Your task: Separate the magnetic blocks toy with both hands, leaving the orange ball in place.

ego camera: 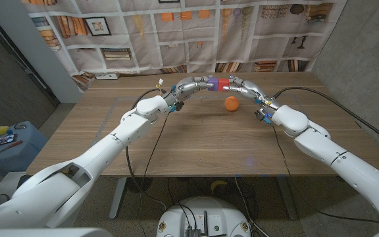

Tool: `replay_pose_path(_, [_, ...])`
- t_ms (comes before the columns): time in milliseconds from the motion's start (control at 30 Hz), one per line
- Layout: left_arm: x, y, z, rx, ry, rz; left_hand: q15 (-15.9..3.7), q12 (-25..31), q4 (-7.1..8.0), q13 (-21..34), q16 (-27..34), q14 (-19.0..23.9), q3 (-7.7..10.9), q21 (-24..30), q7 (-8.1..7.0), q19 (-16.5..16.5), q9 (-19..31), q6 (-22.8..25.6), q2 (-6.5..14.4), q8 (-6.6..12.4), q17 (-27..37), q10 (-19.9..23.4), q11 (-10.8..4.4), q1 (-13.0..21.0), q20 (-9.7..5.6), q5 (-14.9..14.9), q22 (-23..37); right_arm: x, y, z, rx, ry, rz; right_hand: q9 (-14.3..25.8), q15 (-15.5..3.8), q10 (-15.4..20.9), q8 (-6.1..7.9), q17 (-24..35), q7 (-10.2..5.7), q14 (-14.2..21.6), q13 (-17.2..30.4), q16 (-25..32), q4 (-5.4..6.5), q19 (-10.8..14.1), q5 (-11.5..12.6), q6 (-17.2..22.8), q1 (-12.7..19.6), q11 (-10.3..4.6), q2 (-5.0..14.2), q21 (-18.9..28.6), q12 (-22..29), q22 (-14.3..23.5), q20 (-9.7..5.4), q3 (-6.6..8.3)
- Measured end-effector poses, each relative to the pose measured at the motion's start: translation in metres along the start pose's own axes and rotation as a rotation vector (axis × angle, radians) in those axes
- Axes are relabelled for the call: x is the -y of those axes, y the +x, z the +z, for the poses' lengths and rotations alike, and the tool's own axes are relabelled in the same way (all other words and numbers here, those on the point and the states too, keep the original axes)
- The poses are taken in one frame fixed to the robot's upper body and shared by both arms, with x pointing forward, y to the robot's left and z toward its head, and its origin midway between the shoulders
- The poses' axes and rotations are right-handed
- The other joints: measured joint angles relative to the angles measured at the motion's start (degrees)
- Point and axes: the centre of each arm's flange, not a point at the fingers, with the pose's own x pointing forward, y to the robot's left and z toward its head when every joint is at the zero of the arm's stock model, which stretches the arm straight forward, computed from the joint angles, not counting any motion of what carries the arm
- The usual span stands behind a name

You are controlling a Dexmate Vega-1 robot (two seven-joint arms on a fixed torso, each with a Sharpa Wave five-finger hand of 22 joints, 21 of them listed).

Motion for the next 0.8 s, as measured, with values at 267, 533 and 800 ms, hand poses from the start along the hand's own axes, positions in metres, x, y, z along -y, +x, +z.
replay_pose_path(267, [0.0021,0.0012,-0.0017,-0.004,-0.005,-0.004,0.00,0.00,0.10,0.00,0.00,0.00,-0.26,0.00,0.00,0.00,0.00,0.00,0.00,0.02,0.00,0.00,0.00,0.00,0.00,-0.01,0.00,-0.0011,-0.0008,0.0014,0.010,-0.007,-0.038,1.01,-1.33,1.89,1.95,0.00,0.01,0.95,0.29,0.50,-0.02,1.96,0.00,2.94,2.04,0.02,-0.51,0.00,0.43,0.00,-0.71,0.64])
replay_pose_path(533, [0.0039,0.0026,-0.0027,-0.008,-0.010,-0.010,0.00,0.00,0.02,0.00,0.00,0.00,-0.33,0.00,0.00,0.00,0.00,0.00,-0.01,0.04,0.00,0.00,0.00,0.01,0.00,-0.11,0.00,-0.0030,-0.0011,0.0029,0.021,-0.010,-0.063,1.59,-0.99,3.05,3.03,0.00,0.11,1.87,0.29,0.71,-0.09,3.18,0.00,4.81,3.69,0.43,0.23,0.00,0.66,0.00,-0.30,1.19])
replay_pose_path(800, [0.0051,0.0035,-0.0033,-0.009,-0.012,-0.013,0.00,0.00,0.16,0.00,0.00,0.00,-0.48,0.00,0.00,0.00,0.00,0.00,-0.02,0.05,0.00,0.00,0.00,0.02,0.00,-0.10,-0.01,-0.0058,-0.0007,0.0068,0.031,-0.015,-0.071,2.27,-1.10,3.90,4.49,0.00,0.70,2.40,0.28,0.94,-0.08,3.61,-0.01,6.87,4.38,0.42,-0.45,0.00,0.66,0.01,-0.27,1.19])
